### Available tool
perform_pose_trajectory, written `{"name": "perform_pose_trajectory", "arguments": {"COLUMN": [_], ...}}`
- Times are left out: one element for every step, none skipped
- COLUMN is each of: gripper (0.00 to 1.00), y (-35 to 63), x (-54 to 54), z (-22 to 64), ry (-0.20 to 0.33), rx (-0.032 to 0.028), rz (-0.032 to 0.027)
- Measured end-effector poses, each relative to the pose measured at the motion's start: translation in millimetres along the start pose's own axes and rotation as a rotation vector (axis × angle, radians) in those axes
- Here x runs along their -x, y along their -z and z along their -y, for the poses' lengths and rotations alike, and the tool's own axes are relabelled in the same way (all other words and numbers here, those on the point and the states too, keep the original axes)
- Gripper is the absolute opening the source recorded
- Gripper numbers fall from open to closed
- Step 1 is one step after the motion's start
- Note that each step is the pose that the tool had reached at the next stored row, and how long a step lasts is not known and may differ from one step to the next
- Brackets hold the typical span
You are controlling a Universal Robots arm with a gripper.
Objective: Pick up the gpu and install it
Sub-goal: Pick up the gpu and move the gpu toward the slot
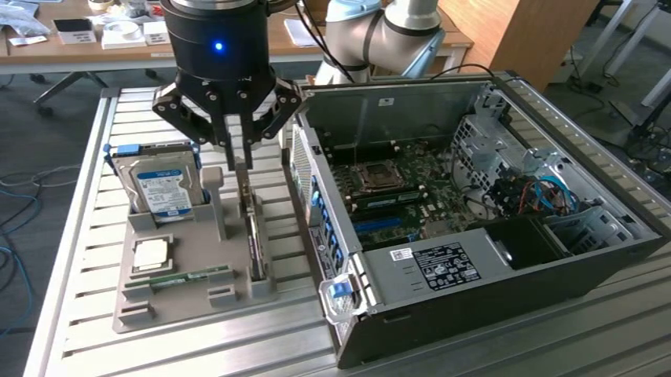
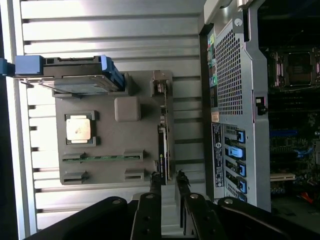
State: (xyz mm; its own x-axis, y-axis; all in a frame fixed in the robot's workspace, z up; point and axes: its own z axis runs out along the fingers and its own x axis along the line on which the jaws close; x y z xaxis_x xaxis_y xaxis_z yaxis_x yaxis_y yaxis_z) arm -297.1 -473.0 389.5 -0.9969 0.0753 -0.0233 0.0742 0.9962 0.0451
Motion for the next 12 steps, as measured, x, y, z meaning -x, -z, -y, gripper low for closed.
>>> {"name": "perform_pose_trajectory", "arguments": {"gripper": [0.24,0.29,0.35,0.35,0.42,0.42,0.42,0.42,0.42,0.42,0.42,0.42], "y": [0.0,0.0,0.0,0.0,0.0,0.0,0.0,0.0,0.0,0.0,0.0,-0.2], "x": [0.0,0.0,0.0,0.0,0.0,0.0,0.0,0.0,0.0,0.0,0.0,0.0], "z": [0.0,0.0,0.0,0.0,0.0,0.0,0.0,0.0,0.0,0.0,0.0,0.0], "ry": [0.0,0.0,0.0,0.0,0.0,0.0,0.0,0.0,0.0,0.0,0.0,0.0], "rx": [0.0,0.0,0.0,-0.0001,0.0,0.0,0.0,0.0,0.0,0.0,0.0,0.0], "rz": [0.0,0.0,0.0,0.0,0.0,0.0,0.0,0.0,0.0,0.0,0.0,0.0]}}
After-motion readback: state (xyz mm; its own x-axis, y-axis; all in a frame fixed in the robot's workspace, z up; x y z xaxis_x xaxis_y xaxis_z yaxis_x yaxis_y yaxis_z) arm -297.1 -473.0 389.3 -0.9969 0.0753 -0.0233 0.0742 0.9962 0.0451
